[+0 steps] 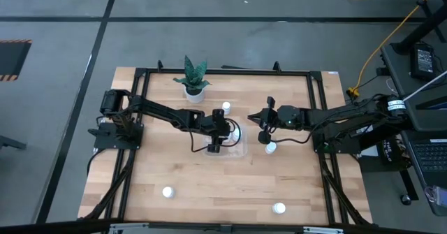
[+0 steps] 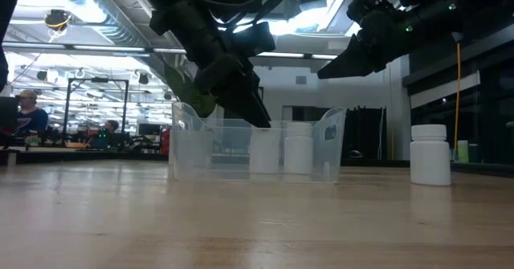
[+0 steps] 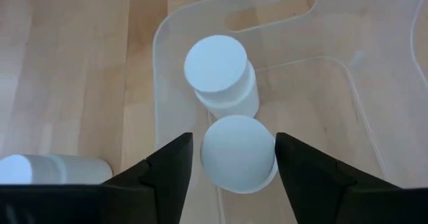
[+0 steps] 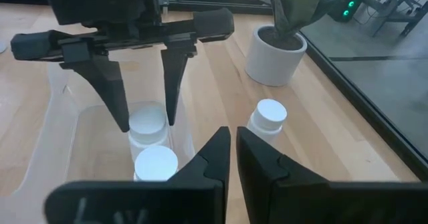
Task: Pick and place pill bottles into a basket
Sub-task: Put the white medicine bottle into the transparent bin
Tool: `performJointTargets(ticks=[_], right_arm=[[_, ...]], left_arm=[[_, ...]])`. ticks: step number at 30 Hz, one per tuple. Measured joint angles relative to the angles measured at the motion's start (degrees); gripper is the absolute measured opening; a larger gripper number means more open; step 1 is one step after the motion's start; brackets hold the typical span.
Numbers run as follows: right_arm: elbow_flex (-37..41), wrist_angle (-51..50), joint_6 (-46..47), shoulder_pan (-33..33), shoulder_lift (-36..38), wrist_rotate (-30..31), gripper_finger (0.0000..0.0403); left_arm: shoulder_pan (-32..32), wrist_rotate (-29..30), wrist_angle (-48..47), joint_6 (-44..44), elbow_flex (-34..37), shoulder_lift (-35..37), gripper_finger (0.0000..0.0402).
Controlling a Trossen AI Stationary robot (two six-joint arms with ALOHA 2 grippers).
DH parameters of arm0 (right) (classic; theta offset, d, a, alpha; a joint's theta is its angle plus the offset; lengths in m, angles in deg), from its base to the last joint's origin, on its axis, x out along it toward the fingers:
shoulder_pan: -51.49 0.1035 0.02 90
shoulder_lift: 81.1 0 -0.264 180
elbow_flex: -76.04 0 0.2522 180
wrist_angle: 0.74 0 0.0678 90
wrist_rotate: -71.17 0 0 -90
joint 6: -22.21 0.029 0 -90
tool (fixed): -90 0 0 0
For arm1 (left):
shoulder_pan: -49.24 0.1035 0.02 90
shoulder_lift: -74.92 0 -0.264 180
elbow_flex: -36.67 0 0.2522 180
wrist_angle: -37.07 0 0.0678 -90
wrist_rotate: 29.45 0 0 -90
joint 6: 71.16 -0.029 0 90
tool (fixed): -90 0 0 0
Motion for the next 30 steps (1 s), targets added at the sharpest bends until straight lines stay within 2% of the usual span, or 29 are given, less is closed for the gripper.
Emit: performJointTargets(ticks=[16, 30], right_arm=[[-0.01, 0.0, -0.02, -0.01, 0.0, 0.01, 0.0032], [-0.01, -0.71, 0.15, -0.01, 0.0, 0.01, 0.0032]], left_arm=[[-0.02, 0.03, 0.03, -3.47, 0.0, 0.04, 0.0199], [-1.12, 0.04, -0.24, -5.36, -0.02, 4.11, 0.0197]])
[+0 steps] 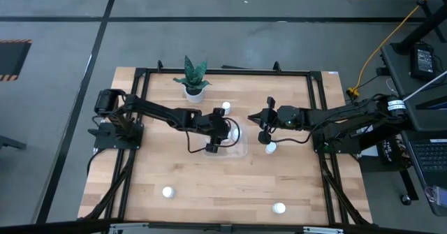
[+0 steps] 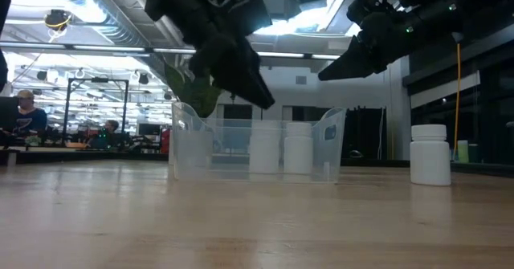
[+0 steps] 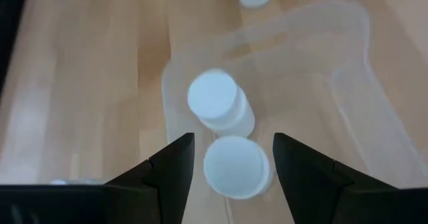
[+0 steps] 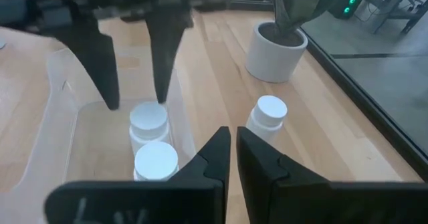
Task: Pick and place pill bottles into a basket
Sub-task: Put the white medicine bottle into the transparent bin
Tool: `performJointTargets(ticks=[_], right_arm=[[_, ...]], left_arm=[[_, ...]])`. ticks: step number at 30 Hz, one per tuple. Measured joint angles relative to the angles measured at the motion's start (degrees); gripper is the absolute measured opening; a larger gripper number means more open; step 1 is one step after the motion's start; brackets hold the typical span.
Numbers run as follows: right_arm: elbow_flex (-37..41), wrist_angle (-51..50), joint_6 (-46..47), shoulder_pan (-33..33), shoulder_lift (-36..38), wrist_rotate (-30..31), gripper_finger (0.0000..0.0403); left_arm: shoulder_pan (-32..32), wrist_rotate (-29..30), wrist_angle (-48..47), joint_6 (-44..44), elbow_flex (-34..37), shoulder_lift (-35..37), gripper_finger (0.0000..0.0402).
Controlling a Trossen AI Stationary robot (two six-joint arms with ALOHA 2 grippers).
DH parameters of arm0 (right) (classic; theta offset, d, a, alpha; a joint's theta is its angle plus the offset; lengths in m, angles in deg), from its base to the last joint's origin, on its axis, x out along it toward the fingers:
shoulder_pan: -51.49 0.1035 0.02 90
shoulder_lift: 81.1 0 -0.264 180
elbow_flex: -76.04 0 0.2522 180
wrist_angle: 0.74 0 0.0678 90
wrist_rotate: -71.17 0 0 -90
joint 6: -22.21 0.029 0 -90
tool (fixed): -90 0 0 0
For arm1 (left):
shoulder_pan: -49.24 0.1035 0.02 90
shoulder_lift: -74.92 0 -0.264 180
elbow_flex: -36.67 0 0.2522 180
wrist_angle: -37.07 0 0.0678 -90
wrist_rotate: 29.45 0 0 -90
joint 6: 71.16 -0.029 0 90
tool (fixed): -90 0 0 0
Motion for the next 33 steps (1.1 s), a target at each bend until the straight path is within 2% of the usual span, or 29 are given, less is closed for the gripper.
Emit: performJointTargets(ticks=[8, 17, 25, 33], right_arm=[[0.01, -0.13, 0.07, 0.02, 0.0, 0.0, 0.0032], [0.01, 0.06, 0.04, 0.02, 0.0, -2.99, 0.0032], [0.01, 1.5, -1.9, 1.13, 0.0, -3.01, 0.0032], [0.01, 2.59, -3.23, 1.75, 0.0, -2.99, 0.0032]], left_arm=[[-0.04, 0.01, -1.93, -0.29, 0.0, 4.69, 0.0197], [-0.47, -0.02, -13.06, 1.74, 0.0, 14.0, 0.0197], [-4.13, -0.21, -16.84, 8.86, 0.0, 20.09, 0.0197], [-10.73, 0.63, -19.46, 14.78, 0.0, 19.69, 0.0197]])
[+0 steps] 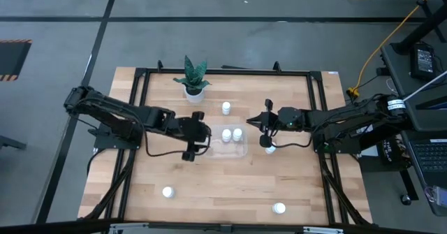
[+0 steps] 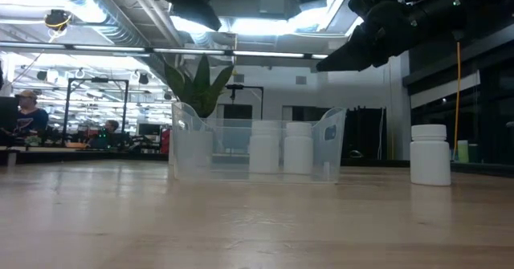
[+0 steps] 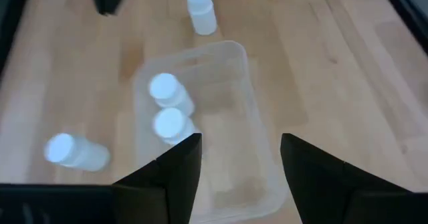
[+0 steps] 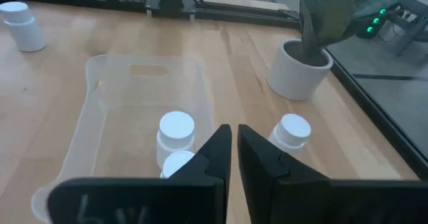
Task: Pick and place pill bottles into a basket
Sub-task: Put the white medicine bottle into the transparent bin
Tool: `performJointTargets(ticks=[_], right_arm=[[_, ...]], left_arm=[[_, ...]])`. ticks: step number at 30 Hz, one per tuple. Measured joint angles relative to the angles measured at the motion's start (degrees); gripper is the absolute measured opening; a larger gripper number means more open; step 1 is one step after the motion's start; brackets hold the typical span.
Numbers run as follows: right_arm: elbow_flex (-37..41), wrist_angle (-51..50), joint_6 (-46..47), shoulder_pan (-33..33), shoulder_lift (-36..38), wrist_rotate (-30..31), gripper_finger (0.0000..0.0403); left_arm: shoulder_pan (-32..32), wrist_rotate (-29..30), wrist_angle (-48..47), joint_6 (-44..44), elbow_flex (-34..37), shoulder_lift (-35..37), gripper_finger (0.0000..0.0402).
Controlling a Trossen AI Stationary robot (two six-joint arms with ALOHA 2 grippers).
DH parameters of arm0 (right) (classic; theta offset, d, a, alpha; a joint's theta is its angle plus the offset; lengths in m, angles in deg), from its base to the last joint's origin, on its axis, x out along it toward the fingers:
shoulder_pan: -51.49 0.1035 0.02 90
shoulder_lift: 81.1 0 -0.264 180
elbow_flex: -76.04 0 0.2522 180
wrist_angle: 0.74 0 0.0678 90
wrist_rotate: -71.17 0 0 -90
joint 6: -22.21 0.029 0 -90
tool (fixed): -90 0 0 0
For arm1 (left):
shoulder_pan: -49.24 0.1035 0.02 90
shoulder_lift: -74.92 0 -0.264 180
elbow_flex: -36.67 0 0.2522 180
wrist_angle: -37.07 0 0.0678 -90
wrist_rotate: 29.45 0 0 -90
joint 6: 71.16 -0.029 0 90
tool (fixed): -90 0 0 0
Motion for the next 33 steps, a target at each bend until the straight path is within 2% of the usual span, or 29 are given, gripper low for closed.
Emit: performJointTargets(ticks=[2, 6, 12, 18, 22, 28, 33], right_arm=[[0.0, 0.51, -0.62, 0.0, 0.0, 0.0, 0.0032], [0.0, 2.37, -3.07, -0.01, 0.0, 0.13, 0.0032], [-0.02, 3.02, -1.18, 0.57, 0.0, 0.15, 0.0032], [-0.02, 3.04, 0.22, 1.73, 0.0, 0.36, 0.0032], [-0.02, 4.37, 0.61, 1.7, 0.0, 3.27, 0.0032], [-0.02, 4.26, 3.29, 1.69, -0.02, 5.08, 0.0032], [-0.02, 4.21, 5.06, 1.72, -0.02, 5.09, 0.0032]], left_arm=[[-2.16, 1.58, 0.09, 3.83, 0.04, -1.01, 0.0197], [-7.5, 8.35, 4.6, 7.61, 0.0, -4.3, 0.0195], [-15.84, 11.87, 9.31, 10.46, -0.63, -10.19, 0.0194], [-23.08, 14.38, -1.59, 21.54, -7.8, -13.17, 0.0194], [-27.76, 14.48, -9.93, 28.5, -13.75, -13.95, 0.0194], [-34.62, 18.52, -14.41, 35.12, -18.84, -16.19, 0.0194], [-38.77, 18.68, -18.08, 43.31, -20.2, -17.95, 0.0194]])
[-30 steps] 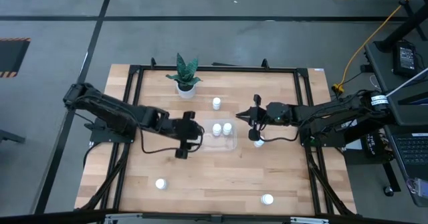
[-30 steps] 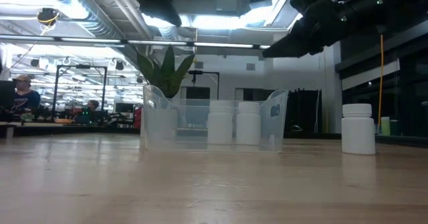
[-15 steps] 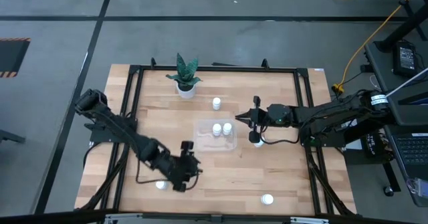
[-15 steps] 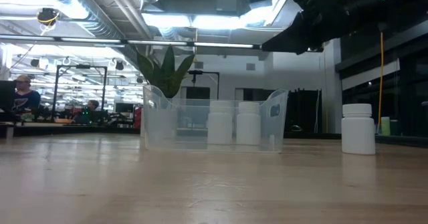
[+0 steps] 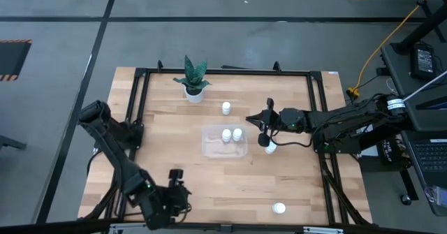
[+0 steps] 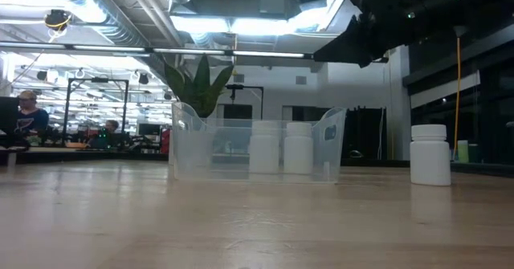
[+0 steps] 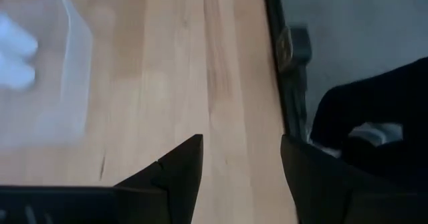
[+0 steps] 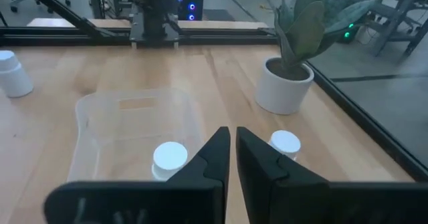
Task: Pick and place pill bottles into a basket
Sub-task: Put the white medicine bottle into the transparent bin
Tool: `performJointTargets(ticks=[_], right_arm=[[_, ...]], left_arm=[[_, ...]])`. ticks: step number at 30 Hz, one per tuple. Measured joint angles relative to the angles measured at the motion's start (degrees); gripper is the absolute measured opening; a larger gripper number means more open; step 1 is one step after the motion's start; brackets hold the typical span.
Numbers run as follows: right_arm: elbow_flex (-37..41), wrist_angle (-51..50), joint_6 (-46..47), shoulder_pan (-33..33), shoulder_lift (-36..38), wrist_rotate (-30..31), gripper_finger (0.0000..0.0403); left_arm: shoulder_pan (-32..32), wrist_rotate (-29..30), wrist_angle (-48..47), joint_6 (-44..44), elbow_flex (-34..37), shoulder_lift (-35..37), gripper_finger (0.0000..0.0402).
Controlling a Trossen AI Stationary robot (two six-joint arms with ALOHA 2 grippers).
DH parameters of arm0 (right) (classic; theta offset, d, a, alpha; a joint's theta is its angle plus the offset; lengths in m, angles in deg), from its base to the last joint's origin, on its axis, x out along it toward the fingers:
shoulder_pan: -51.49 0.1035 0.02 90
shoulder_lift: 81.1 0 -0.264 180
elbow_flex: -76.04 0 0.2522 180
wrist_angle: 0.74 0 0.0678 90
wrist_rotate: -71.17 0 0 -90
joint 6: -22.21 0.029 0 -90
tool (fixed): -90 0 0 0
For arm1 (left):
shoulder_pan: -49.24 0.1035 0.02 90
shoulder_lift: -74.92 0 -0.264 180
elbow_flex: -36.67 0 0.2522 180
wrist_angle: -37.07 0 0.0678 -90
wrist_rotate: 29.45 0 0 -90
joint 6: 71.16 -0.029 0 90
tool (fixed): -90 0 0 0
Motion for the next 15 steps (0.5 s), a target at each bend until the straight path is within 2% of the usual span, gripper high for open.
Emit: performJointTargets(ticks=[9, 15], right_arm=[[0.0, -0.15, 1.4, -0.02, 0.0, 1.51, 0.0019], [0.0, -0.75, 1.36, -0.02, 0.0, 1.51, 0.0004]], left_arm=[[-5.7, -0.44, -12.94, 9.49, -0.74, -0.47, 0.0194], [-9.28, -0.26, -18.18, 17.57, -0.74, -0.47, 0.0194]])
